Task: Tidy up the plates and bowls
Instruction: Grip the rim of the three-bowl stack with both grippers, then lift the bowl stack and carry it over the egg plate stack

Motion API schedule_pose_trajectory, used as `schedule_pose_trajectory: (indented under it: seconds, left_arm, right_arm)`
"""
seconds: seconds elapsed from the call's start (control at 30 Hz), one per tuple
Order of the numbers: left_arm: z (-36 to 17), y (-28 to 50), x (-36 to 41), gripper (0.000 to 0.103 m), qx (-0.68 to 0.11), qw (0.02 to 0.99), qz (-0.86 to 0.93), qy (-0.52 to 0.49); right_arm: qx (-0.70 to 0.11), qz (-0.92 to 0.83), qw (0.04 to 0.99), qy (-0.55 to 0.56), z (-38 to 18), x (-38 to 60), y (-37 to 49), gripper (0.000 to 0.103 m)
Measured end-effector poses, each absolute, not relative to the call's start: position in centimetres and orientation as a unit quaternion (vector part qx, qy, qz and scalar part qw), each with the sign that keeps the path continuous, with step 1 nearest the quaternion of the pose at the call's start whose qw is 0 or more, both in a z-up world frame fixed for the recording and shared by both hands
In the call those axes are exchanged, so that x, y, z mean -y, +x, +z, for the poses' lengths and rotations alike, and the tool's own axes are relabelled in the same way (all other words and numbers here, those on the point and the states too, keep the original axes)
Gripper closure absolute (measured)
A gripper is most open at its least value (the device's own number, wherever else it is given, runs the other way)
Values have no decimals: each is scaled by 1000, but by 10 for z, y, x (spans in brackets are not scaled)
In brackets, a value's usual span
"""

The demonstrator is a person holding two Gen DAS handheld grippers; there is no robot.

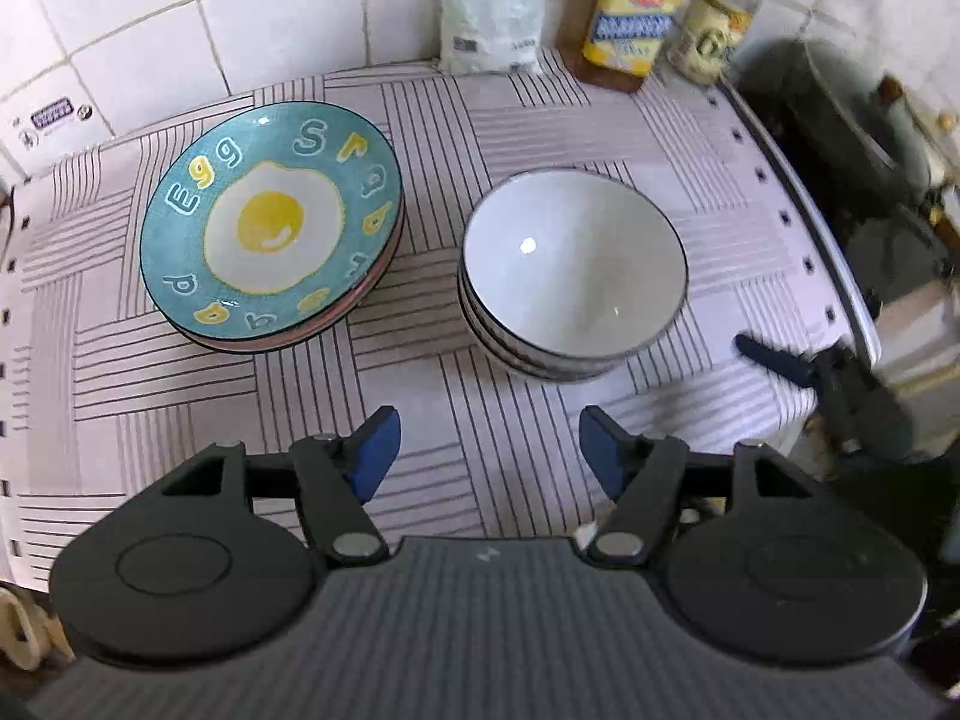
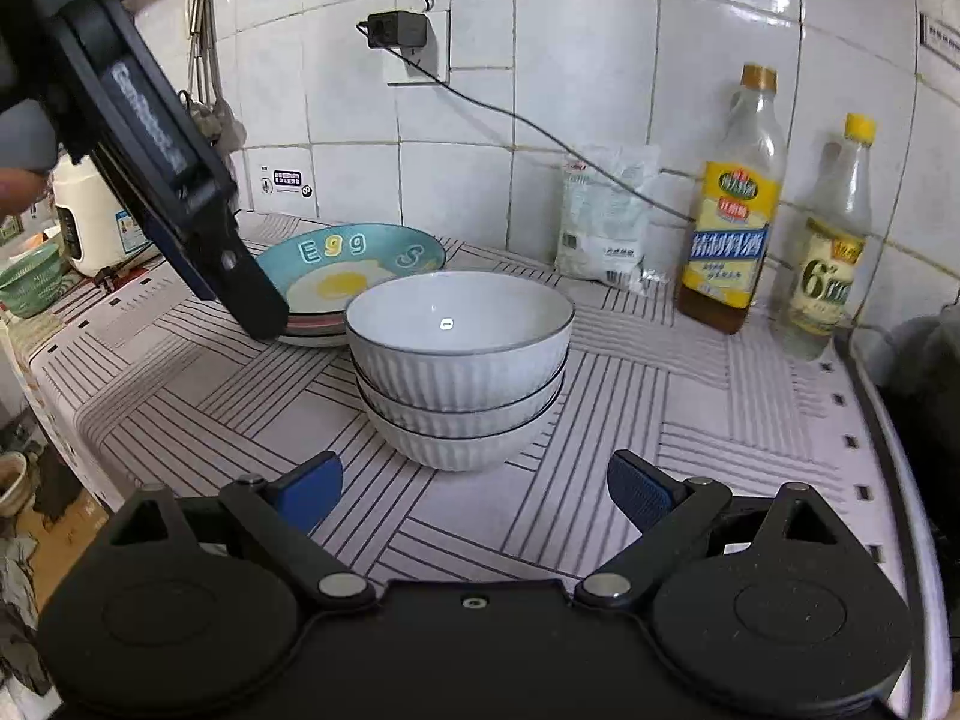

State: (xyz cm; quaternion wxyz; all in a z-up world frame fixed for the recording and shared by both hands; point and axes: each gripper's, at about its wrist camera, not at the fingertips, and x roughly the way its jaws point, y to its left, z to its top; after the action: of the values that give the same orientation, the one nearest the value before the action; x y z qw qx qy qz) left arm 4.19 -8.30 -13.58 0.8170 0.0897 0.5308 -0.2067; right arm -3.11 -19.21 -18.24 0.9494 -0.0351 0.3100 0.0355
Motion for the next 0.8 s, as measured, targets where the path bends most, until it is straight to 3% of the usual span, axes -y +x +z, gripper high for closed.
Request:
schedule_pose_trajectory:
  seconds: [0.23,0.63,0.8]
  left_arm:
    - [-142,68,37,34,-507,830,-222,-69]
    - [-200,98,69,34,-493,841,-220,-21]
    - [-214,106,80,44,-501,834,-230,-36]
  right_arm:
    - [-343,37,939,1,-218,194,1,6]
    - [-325,39,945,22,-244,188,43,6]
    - [-321,48,946,5,-244,184,57,3]
